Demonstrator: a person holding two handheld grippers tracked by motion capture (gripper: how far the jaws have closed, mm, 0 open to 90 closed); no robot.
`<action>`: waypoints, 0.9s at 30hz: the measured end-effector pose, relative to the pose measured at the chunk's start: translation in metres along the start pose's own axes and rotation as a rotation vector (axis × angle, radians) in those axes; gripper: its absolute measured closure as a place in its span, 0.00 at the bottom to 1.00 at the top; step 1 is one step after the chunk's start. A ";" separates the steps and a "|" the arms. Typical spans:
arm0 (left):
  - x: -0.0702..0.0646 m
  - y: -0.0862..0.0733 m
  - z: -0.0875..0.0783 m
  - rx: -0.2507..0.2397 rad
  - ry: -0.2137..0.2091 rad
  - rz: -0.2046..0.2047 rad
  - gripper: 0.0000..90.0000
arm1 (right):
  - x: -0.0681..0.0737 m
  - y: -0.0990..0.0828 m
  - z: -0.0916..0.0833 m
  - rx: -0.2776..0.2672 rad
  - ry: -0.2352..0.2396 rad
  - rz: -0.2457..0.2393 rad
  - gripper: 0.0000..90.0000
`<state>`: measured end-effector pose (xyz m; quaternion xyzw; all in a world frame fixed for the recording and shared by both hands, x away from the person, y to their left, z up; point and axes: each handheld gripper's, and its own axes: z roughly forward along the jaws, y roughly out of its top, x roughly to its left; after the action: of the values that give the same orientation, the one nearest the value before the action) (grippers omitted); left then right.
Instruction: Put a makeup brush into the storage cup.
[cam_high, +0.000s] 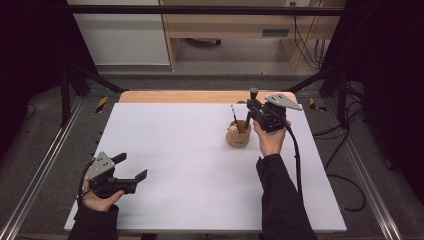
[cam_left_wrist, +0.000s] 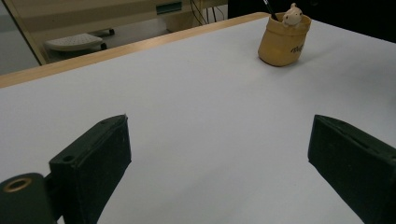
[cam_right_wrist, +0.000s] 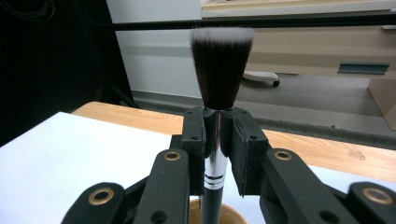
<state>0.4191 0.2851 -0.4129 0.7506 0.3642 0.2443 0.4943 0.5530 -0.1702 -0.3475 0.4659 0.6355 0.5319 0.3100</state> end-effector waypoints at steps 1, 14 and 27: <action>0.000 0.000 0.000 0.000 0.000 0.000 0.06 | -0.001 -0.001 0.002 0.000 -0.002 0.004 0.86; 0.000 0.000 -0.001 -0.003 0.002 0.001 0.06 | -0.005 -0.008 0.019 0.015 -0.026 0.005 0.86; 0.000 0.001 -0.001 -0.006 0.004 0.006 0.06 | -0.002 -0.019 0.031 0.058 -0.030 0.006 0.86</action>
<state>0.4185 0.2855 -0.4117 0.7499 0.3622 0.2483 0.4949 0.5766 -0.1600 -0.3733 0.4847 0.6445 0.5070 0.3043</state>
